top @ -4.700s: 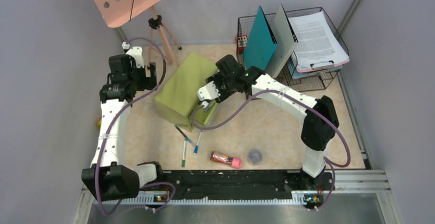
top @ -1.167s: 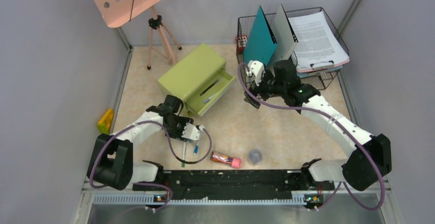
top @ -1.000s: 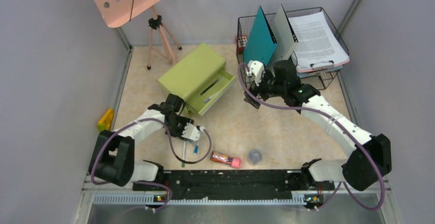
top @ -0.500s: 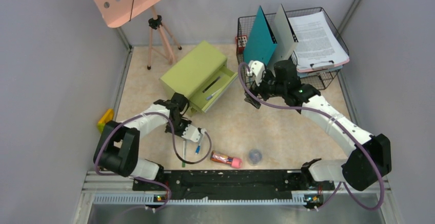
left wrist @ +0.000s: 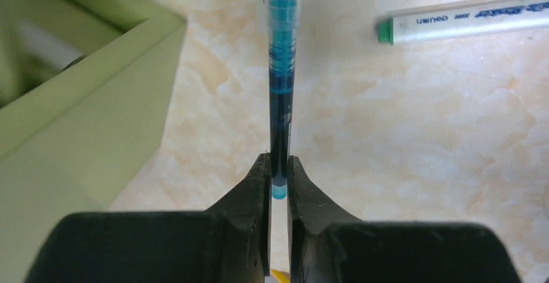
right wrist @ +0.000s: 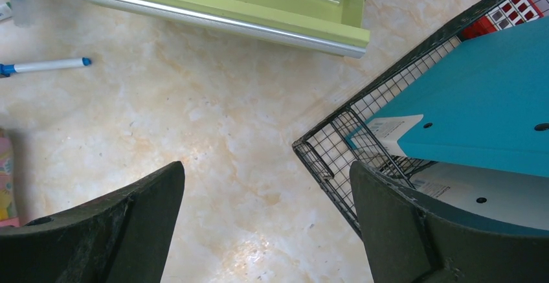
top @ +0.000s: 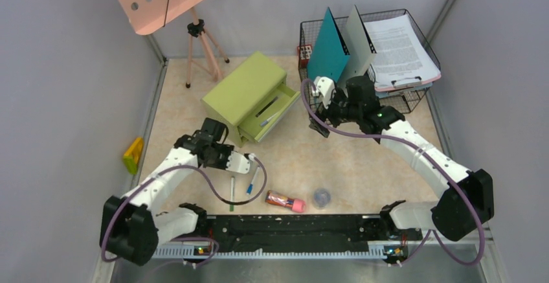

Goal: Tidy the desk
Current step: Pick up the stationery from the center of the board, then place the stationery in the drawer.

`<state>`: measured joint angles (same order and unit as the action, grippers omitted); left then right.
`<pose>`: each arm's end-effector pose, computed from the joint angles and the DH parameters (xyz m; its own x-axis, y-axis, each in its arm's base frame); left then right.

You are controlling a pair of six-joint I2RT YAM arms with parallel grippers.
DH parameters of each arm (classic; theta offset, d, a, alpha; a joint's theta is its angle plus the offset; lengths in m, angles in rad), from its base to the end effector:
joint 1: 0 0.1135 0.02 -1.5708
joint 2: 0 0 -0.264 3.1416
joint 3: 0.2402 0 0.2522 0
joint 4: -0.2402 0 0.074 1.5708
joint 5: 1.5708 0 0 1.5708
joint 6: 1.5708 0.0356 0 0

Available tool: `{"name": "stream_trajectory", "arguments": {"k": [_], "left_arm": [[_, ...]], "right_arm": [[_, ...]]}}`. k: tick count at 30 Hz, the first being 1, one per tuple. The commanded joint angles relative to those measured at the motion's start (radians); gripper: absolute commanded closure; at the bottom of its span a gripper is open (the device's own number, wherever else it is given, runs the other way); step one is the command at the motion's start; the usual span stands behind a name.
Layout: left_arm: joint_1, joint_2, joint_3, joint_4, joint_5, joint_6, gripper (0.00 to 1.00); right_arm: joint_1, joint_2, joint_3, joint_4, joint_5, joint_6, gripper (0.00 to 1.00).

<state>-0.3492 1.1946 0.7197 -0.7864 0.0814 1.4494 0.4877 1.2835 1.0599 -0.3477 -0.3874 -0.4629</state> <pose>0.1885 -0.0717 0.1961 0.2532 0.9607 -0.1138 0.9325 -0.2111 0.2930 0.2475 0.1465 0.3130 -0.1083 -0.5255 -0.8439 -0.8527 0.4855 -0.1929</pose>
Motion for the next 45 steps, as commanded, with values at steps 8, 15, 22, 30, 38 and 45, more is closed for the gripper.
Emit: {"name": "stream_trajectory", "arguments": {"k": [8, 15, 22, 30, 38, 45], "left_arm": [[0.0, -0.199, 0.335, -0.358, 0.209, -0.322, 1.0], [-0.083, 0.003, 0.659, -0.308, 0.253, -0.698, 1.0], [-0.198, 0.304, 0.937, -0.307, 0.14, -1.012, 1.0], [-0.212, 0.574, 1.115, -0.31, -0.035, -1.175, 1.0], [-0.21, 0.689, 1.132, -0.335, -0.146, -1.275, 0.89], [-0.21, 0.561, 1.1, -0.287, -0.121, -1.259, 0.37]], "right_arm": [[-0.015, -0.012, 0.062, -0.008, -0.015, 0.005, 0.04], [-0.048, -0.02, 0.089, -0.007, -0.011, 0.065, 0.04], [-0.115, -0.051, 0.089, -0.021, 0.008, 0.124, 0.04], [-0.183, -0.146, 0.019, -0.03, 0.01, 0.134, 0.04], [-0.187, -0.188, -0.012, -0.036, 0.011, 0.134, 0.04], [-0.19, -0.2, -0.029, -0.032, 0.007, 0.142, 0.04]]}}
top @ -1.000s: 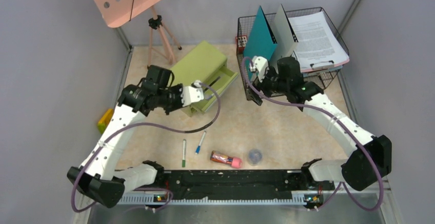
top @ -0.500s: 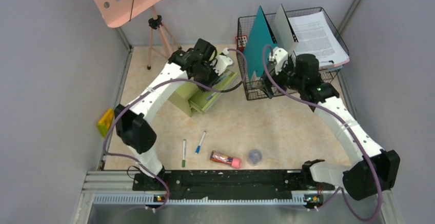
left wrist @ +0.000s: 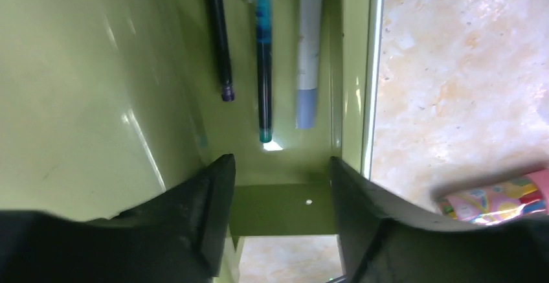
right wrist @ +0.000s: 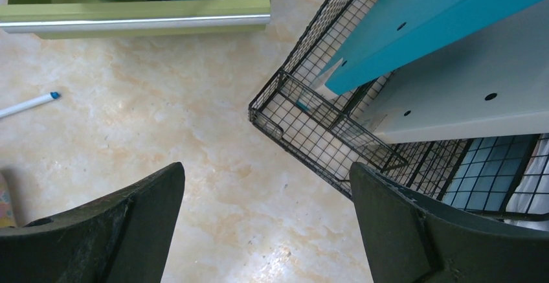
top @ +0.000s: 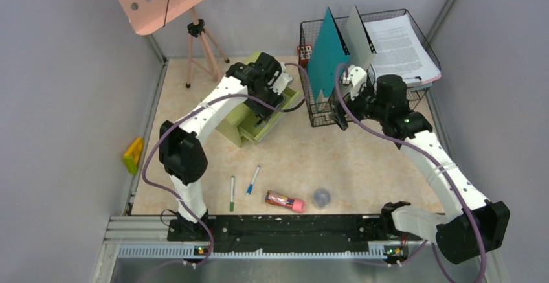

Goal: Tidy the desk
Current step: Place the stationery in the drawer, then pick up the stationery from the corner of the board.

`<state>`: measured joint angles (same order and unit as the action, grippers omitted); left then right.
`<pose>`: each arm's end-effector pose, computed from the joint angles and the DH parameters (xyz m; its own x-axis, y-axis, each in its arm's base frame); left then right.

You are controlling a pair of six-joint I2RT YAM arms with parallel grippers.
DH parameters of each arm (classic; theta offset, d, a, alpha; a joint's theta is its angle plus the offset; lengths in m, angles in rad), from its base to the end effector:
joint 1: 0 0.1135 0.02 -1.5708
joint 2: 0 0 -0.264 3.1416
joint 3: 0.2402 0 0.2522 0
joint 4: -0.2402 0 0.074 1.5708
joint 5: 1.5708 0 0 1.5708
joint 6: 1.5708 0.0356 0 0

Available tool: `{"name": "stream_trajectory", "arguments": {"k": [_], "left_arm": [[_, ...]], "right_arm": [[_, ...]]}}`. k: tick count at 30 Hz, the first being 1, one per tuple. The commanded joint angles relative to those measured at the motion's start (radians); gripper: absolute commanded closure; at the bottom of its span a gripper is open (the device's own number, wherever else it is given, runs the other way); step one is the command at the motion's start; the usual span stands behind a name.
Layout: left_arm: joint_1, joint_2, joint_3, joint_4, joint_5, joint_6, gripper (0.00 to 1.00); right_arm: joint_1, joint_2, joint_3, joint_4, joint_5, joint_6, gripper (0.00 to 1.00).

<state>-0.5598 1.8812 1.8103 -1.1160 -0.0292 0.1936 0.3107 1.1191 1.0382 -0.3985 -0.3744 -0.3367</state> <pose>0.3313 -0.2064 0.3058 -0.6707 0.6472 -0.3623 0.6630 0.7421 0.0986 0.2329 0.0885 0.3416 -0.2184 -0.3931 -0.8932 -0.7053 0.6962 -0.1339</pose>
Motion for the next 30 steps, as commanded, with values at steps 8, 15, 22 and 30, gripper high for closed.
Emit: {"name": "stream_trajectory", "arguments": {"k": [8, 15, 22, 30], "left_arm": [[0.0, -0.395, -0.148, -0.031, 0.141, 0.166, 0.23], [-0.001, -0.687, -0.578, -0.068, 0.188, 0.386, 0.25], [-0.001, -0.811, -0.905, 0.055, 0.112, 0.299, 0.25], [0.0, -0.705, -1.035, 0.206, 0.116, 0.281, 0.23]], "right_arm": [[-0.012, -0.036, -0.021, 0.029, -0.032, 0.019, 0.04], [-0.012, -0.026, -0.027, 0.038, -0.046, 0.016, 0.04], [-0.012, -0.022, -0.036, 0.041, -0.046, 0.016, 0.04], [-0.014, -0.008, -0.05, 0.046, -0.047, 0.018, 0.04]]}}
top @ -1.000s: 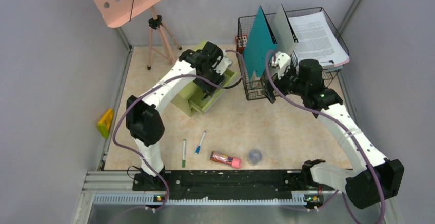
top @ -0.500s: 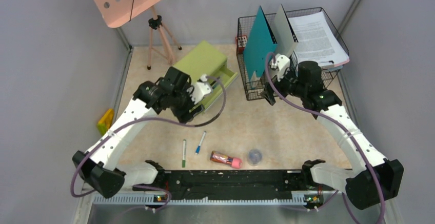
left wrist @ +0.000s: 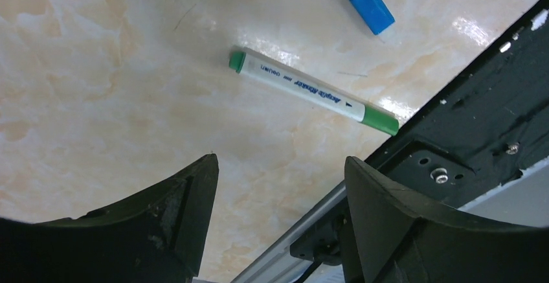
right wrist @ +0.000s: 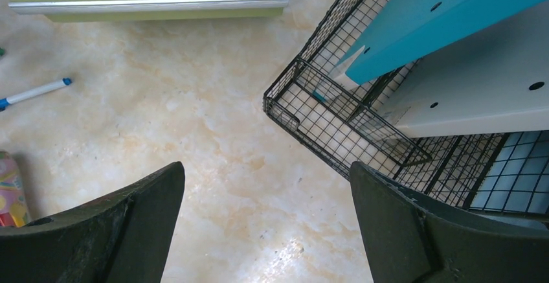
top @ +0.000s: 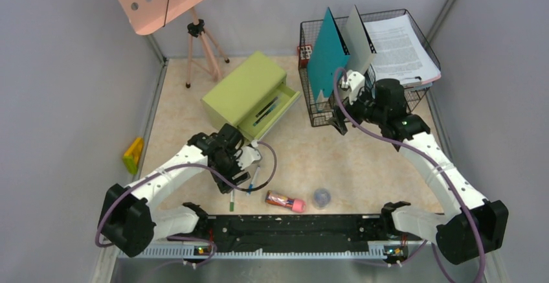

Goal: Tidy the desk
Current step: Pick up the stationery from the corner of the board.

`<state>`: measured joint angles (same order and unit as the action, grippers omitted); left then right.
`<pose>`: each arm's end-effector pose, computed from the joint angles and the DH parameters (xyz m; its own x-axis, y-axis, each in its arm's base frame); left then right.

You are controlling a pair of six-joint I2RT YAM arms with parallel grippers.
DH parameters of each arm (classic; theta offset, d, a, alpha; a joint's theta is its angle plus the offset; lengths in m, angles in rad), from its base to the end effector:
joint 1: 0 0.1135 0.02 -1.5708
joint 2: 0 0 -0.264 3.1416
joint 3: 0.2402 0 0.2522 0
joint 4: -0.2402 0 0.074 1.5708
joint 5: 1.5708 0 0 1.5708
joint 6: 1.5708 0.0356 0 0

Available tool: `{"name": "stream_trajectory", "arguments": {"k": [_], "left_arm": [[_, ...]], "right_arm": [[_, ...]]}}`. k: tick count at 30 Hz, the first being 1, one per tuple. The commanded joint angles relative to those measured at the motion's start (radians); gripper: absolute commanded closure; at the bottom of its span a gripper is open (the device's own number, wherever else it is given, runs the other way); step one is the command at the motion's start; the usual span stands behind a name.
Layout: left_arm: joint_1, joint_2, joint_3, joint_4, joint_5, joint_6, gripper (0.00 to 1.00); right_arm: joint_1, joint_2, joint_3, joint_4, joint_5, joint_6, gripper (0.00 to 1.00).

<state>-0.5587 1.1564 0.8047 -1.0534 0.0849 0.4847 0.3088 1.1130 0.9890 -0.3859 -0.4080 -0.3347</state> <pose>0.1531 -0.0992 0.2191 -0.4884 0.8528 -0.1849 0.8675 0.4974 0.0028 0.2310 0.0885 0.3275 -0.2392 -0.3928 -0.8880 -0.7278 0.6778 -0.1038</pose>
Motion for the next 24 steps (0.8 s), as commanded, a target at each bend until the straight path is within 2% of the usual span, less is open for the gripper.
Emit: {"name": "stream_trajectory", "arguments": {"k": [1, 5, 13, 20, 24], "left_arm": [[-0.001, 0.029, -0.033, 0.161, 0.008, -0.014, 0.23], [-0.002, 0.093, -0.035, 0.197, 0.071, -0.04, 0.24], [-0.002, 0.142, -0.11, 0.298, -0.007, -0.014, 0.26], [-0.001, 0.162, -0.152, 0.332, -0.009, 0.023, 0.27], [-0.001, 0.176, -0.179, 0.333, -0.023, 0.07, 0.34]], "right_arm": [[-0.012, 0.001, -0.001, 0.032, -0.012, 0.015, 0.04], [-0.011, 0.0, -0.01, 0.033, -0.006, 0.008, 0.04], [-0.011, 0.004, -0.012, 0.032, -0.003, 0.002, 0.04], [-0.013, 0.013, -0.005, 0.031, -0.002, 0.002, 0.04], [-0.013, 0.023, 0.002, 0.03, -0.003, 0.002, 0.04]]}}
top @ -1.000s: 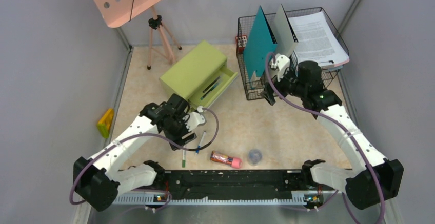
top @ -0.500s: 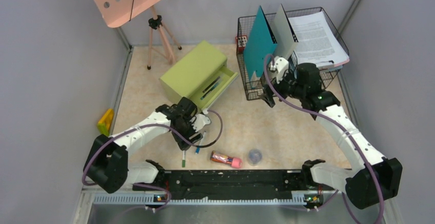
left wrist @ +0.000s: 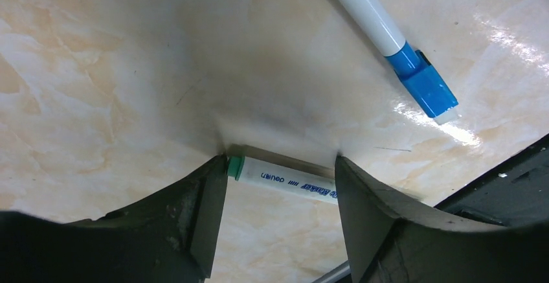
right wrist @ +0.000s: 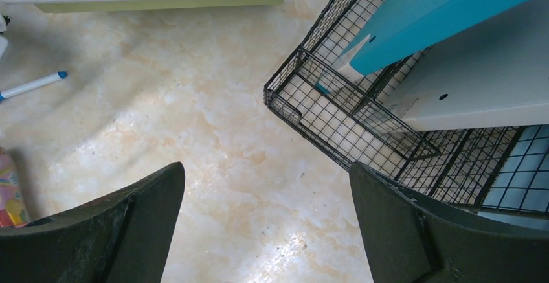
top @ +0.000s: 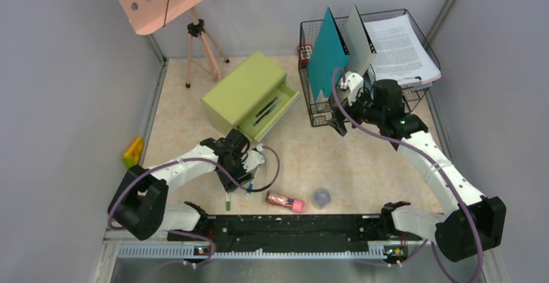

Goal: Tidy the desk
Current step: Pick up the stationery from the corner of the board.

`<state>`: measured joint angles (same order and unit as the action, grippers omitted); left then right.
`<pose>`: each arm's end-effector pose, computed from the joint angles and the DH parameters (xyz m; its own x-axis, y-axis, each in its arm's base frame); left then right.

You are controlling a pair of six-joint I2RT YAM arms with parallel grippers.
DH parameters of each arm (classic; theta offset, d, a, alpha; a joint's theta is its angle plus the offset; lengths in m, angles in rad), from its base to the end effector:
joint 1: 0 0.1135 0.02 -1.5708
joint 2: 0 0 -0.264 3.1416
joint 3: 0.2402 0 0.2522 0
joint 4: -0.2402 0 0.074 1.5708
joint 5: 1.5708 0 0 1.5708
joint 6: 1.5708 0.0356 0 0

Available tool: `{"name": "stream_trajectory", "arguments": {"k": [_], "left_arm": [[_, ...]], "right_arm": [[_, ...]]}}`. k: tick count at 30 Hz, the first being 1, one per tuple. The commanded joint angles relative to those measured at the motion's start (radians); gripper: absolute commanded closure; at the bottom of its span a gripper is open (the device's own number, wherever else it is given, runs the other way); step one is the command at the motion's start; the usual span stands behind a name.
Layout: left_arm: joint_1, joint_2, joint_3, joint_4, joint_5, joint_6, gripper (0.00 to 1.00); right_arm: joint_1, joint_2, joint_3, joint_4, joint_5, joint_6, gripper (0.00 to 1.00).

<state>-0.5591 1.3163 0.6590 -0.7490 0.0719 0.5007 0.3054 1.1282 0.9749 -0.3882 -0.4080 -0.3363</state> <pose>0.1699 -0.1093 0.1588 -0.4749 0.8619 -0.1777 0.8743 0.4851 0.0164 0.2338 0.0885 0.3190 -0.2660 -0.4014 -0.8764 -0.7289 0.6788 -0.0897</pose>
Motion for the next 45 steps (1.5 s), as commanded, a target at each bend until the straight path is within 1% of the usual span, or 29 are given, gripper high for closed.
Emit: {"name": "stream_trajectory", "arguments": {"k": [1, 6, 8, 10, 13, 14, 15, 17, 22, 26, 29, 33, 36, 40, 41, 43, 45], "left_arm": [[-0.001, 0.017, -0.04, 0.031, -0.019, 0.062, 0.35], [-0.002, 0.007, -0.057, 0.013, -0.042, 0.094, 0.37], [-0.001, 0.002, -0.058, 0.01, -0.06, 0.095, 0.36], [0.0, -0.01, -0.059, 0.014, -0.103, 0.088, 0.32], [0.001, -0.033, -0.056, 0.009, -0.113, 0.075, 0.26], [0.001, -0.034, -0.055, 0.002, -0.119, 0.072, 0.23], [0.001, -0.034, -0.054, -0.003, -0.13, 0.067, 0.18], [-0.001, -0.034, -0.059, -0.018, -0.143, 0.067, 0.17], [0.0, -0.045, -0.072, -0.038, -0.148, 0.087, 0.16], [0.001, -0.039, -0.059, -0.063, -0.122, 0.114, 0.22], [-0.001, -0.044, -0.048, -0.045, -0.134, 0.118, 0.23], [0.0, -0.121, -0.013, -0.034, -0.081, 0.115, 0.23], [-0.001, -0.194, 0.019, -0.056, 0.035, 0.108, 0.23], [-0.004, -0.286, 0.023, -0.07, 0.151, 0.149, 0.23], [-0.005, -0.296, 0.016, -0.066, 0.182, 0.163, 0.23], [-0.016, -0.297, 0.013, -0.044, 0.202, 0.168, 0.23], [-0.03, -0.275, 0.02, -0.021, 0.212, 0.147, 0.24]], "right_arm": [[-0.011, 0.012, 0.019, 0.031, -0.003, 0.004, 0.04], [-0.012, 0.026, 0.027, 0.028, -0.008, 0.003, 0.04], [-0.012, 0.03, 0.03, 0.026, -0.01, 0.003, 0.04], [-0.012, 0.03, 0.033, 0.024, -0.012, 0.003, 0.04], [-0.012, 0.032, 0.032, 0.024, -0.015, 0.003, 0.04], [-0.012, 0.032, 0.032, 0.023, -0.016, 0.003, 0.04], [-0.012, 0.031, 0.031, 0.024, -0.018, 0.003, 0.04], [-0.012, 0.031, 0.029, 0.024, -0.018, 0.003, 0.04], [-0.012, 0.029, 0.025, 0.027, -0.02, 0.004, 0.04], [-0.012, 0.029, 0.023, 0.023, -0.019, 0.005, 0.04], [-0.013, 0.027, 0.023, 0.023, -0.016, 0.002, 0.04], [-0.014, 0.02, 0.016, 0.022, -0.011, 0.0, 0.04], [-0.016, 0.006, 0.002, 0.022, -0.002, -0.004, 0.04], [-0.031, -0.015, -0.005, 0.011, -0.007, -0.008, 0.05], [-0.034, -0.02, -0.007, 0.006, -0.008, -0.014, 0.05], [-0.044, -0.029, -0.011, -0.007, -0.004, -0.024, 0.05], [-0.055, -0.036, -0.02, -0.017, 0.001, -0.036, 0.06]]}}
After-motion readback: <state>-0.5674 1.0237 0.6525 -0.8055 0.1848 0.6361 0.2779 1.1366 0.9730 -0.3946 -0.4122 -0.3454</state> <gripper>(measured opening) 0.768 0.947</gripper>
